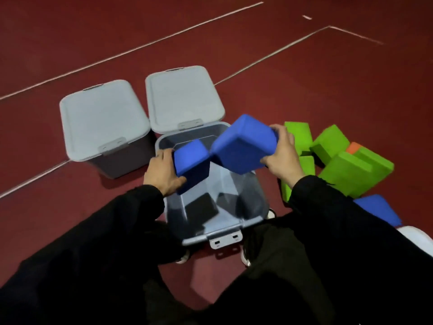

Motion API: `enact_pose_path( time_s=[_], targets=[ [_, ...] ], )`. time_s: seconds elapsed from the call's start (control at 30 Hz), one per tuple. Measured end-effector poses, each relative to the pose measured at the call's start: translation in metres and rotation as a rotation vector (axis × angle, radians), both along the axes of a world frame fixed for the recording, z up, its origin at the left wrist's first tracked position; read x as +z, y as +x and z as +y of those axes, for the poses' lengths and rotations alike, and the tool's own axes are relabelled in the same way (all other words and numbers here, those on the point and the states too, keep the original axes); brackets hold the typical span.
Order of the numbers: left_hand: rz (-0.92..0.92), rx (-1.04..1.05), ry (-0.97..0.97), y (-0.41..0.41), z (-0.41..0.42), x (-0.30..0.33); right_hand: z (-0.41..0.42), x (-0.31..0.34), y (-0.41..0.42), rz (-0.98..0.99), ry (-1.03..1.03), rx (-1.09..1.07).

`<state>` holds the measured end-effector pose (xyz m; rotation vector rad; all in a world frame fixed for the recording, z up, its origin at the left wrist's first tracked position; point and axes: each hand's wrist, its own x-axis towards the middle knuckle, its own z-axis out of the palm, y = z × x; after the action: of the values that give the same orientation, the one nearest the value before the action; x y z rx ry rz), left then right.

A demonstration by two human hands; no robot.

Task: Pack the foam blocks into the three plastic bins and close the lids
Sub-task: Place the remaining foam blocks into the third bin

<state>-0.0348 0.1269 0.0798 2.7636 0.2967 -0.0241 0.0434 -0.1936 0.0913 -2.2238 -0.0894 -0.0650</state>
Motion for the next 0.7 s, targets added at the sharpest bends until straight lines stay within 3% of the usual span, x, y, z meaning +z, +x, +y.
enact_pose_path(
  time_s=[0.13,0.3,0.5,0.7],
  targets=[
    [0.137,-0.018,-0.003,-0.027,0.011,-0.047,0.047,-0.041,-0.014,0.117,-0.069,-0.013],
    [0.174,-0.248,0.087,-0.03,-0.021,-0.086,0.042,-0.088,-0.023,0.253,-0.167,-0.096],
    [0.353,-0.089,-0.08,-0.03,-0.017,-0.12,0.041,-0.092,-0.022,0.254,-0.393,0.02],
    [0.412,-0.222,0.28,-0.042,-0.027,-0.14,0.037,-0.094,-0.027,0.268,-0.499,0.11]
  ],
)
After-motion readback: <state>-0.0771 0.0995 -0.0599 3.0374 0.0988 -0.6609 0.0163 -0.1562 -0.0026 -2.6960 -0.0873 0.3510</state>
